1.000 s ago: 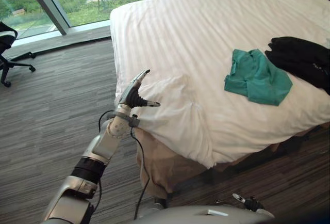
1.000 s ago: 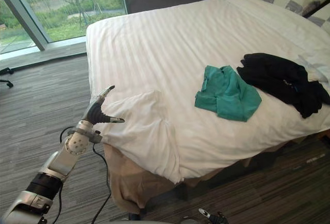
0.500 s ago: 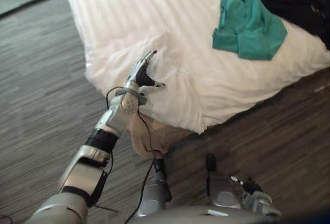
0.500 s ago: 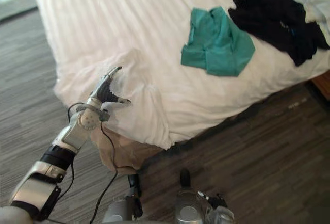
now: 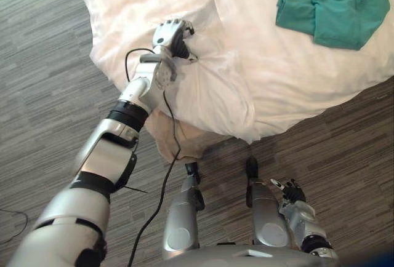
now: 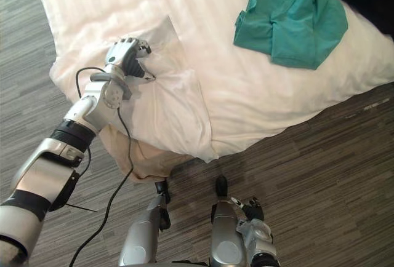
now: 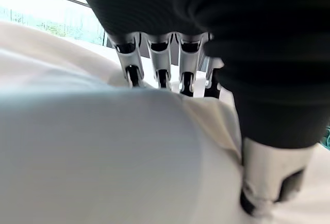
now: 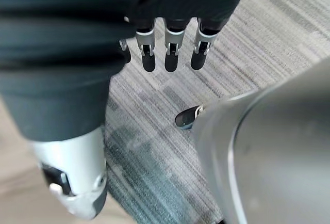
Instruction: Tidy the bed and pick cloth on bed and put in laundry
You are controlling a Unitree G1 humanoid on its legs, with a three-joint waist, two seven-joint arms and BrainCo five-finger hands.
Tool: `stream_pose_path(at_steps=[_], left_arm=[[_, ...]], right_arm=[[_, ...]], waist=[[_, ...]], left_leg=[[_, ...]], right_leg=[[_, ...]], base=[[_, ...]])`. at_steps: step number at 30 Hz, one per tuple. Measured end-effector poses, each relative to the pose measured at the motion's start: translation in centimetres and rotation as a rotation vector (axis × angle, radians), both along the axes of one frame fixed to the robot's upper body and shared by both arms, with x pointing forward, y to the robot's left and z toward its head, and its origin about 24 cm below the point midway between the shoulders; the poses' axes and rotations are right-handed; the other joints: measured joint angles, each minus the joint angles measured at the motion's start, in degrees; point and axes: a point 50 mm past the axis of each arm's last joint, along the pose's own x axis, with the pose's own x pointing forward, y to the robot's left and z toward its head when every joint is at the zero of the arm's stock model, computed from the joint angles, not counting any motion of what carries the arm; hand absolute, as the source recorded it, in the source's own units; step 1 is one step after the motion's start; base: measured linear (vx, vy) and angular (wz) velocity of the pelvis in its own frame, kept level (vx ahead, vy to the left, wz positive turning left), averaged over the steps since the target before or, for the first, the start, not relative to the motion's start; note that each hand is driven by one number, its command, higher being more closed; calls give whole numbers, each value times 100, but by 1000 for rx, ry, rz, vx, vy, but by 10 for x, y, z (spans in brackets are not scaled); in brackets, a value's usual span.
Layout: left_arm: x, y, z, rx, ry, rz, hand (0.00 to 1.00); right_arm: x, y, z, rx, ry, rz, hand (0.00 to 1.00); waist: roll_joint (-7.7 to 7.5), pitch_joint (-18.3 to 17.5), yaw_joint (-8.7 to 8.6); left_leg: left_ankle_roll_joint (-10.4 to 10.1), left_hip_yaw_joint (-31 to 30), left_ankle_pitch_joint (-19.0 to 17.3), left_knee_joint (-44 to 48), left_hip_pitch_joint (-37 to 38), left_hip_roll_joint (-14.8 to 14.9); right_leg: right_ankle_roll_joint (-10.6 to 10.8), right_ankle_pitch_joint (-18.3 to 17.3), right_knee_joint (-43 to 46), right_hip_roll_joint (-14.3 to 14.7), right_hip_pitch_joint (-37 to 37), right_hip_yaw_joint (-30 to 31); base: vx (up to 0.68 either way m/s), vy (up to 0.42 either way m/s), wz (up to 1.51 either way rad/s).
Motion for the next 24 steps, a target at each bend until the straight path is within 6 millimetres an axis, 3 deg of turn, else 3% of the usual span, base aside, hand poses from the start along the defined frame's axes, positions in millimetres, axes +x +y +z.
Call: stream_pose_path(at_steps=[3,6,8,10,11,13,20,21,24], left_arm=[[-13,-9,-1,-56,-13,-92,100],[-37,-8,-26,-226,31,-200,100],[-53,2,-49,-334,73,-210,100],[-74,23,-85,-435,152,-162,100],[-77,28,-91,-452,169,-149,100],[-99,51,-123,-530,254,-73,100],[-153,84,-183,-724,428,85,100],[-159,86,-190,-739,446,107,0],[-174,90,-205,-785,483,164,0]], right_arm=[[-7,-2,-2,-2,10,-6,0],[-18,-2,-8,0,53,-1,0],[-23,-1,-11,8,77,2,0],[-29,-7,-15,-2,117,11,0],[-30,-8,-15,-7,126,16,0],[-39,-10,-21,-8,176,22,0],[-44,-16,-24,-29,226,80,0],[-44,-16,-24,-31,229,86,0],[-49,-17,-26,-34,256,98,0]], waist=[[-3,-2,32],[8,-11,123],[8,-36,160],[24,-66,175],[23,-67,182],[24,-270,188],[56,-536,341],[52,-561,363],[44,-617,459]], left_leg=[[51,-23,44,-87,298,-21],[38,-18,54,-283,711,-76],[34,-32,56,-356,847,-108],[18,-135,76,-433,1050,-177],[18,-143,76,-440,1098,-182],[18,-289,76,-470,1199,-198],[21,-649,102,-498,1404,-204],[19,-708,106,-501,1403,-201],[15,-831,122,-508,1429,-196]], right_leg=[[8,-50,-13,-19,300,-76],[-11,-125,-21,-42,629,-93],[2,-184,-48,-61,750,-114],[20,-218,-160,-63,1037,-217],[20,-218,-193,-63,1103,-238],[20,-218,-360,-62,1362,-386],[24,-213,-661,-25,1859,-684],[24,-213,-683,-15,1863,-711],[12,-220,-836,9,2017,-817]], base=[[80,-5,10],[107,1,0],[71,-1,8],[78,0,20],[61,6,21],[52,3,25],[-2,-1,22],[-62,3,19],[-36,-2,17]])
